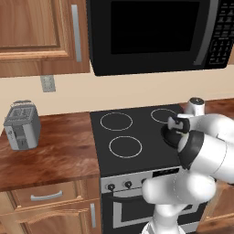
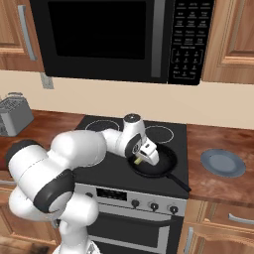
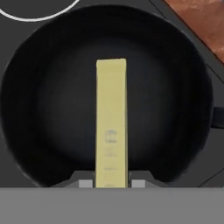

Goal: Pick up the butter stick and place it in the pan. Then turn on the burner for the pan.

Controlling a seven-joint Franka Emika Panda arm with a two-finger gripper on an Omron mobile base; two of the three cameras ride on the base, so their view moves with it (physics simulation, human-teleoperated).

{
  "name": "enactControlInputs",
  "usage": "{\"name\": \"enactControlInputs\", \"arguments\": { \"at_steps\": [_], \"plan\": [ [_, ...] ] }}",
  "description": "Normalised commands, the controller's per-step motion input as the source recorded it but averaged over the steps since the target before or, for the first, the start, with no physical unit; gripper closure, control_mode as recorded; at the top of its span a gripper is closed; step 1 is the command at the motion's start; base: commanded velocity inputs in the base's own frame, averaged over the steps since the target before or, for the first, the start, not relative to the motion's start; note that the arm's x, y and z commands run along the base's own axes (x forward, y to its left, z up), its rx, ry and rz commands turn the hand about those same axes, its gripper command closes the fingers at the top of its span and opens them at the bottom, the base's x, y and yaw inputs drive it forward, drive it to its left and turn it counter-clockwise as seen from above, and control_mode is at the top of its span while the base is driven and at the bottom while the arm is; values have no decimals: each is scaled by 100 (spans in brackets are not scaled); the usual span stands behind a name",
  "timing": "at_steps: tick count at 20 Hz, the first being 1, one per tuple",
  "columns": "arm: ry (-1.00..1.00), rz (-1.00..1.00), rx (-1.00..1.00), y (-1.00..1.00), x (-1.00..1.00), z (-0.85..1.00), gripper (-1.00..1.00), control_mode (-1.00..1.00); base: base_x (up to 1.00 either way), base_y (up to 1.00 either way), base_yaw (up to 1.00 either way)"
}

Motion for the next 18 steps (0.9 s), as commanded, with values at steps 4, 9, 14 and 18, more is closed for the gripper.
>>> {"name": "enactControlInputs", "arguments": {
  "at_steps": [4, 9, 14, 18],
  "plan": [
    [10, 2, 0, -1, 25, -4, 100, -100, 0, 0, 0],
    [8, 1, 0, -4, 15, -14, 100, -100, 0, 0, 0],
    [4, 1, 0, -13, 6, -21, 100, -100, 0, 0, 0],
    [0, 0, 1, -16, 7, -24, 100, -100, 0, 0, 0]
  ]
}}
